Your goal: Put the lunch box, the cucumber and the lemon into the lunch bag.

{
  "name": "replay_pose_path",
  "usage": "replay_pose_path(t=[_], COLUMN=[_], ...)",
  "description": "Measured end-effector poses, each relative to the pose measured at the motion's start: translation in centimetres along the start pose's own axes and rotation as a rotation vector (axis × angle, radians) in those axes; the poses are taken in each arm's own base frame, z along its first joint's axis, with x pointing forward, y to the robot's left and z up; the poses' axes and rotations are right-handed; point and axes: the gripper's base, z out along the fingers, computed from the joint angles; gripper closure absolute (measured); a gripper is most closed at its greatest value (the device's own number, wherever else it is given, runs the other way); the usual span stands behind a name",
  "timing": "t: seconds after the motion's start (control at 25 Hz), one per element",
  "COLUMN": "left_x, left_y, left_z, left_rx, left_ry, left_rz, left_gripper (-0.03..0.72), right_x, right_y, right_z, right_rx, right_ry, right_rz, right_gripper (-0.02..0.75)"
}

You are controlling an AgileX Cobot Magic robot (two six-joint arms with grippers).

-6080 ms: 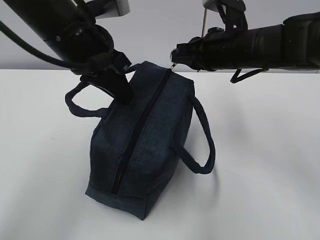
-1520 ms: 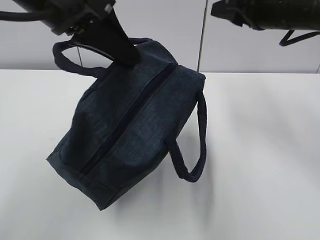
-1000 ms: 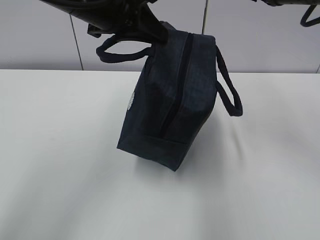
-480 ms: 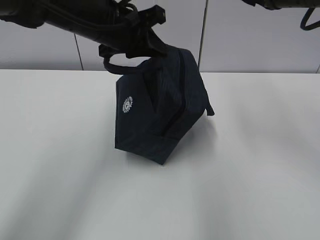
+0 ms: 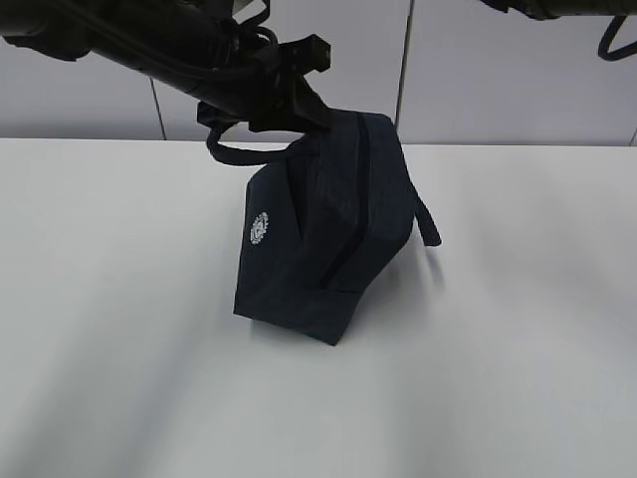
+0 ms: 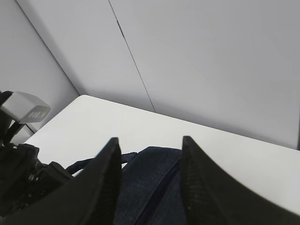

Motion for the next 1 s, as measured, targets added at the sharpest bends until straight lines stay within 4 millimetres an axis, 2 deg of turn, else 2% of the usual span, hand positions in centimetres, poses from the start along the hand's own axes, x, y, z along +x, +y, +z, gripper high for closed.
replay_pose_path(t=[1.0], left_x=[-0.6], left_y=[4.6], left_z=[-2.0], left_rx=[-0.176], left_ry=[0.095], left_rz=[0.052], left_gripper=[0.692], right_x=[0.0], right_y=[0.0], right_z=[0.0], right_rx=[-0.005], right_ry=[0.001], right_rz=[0.017], right_gripper=[0.421])
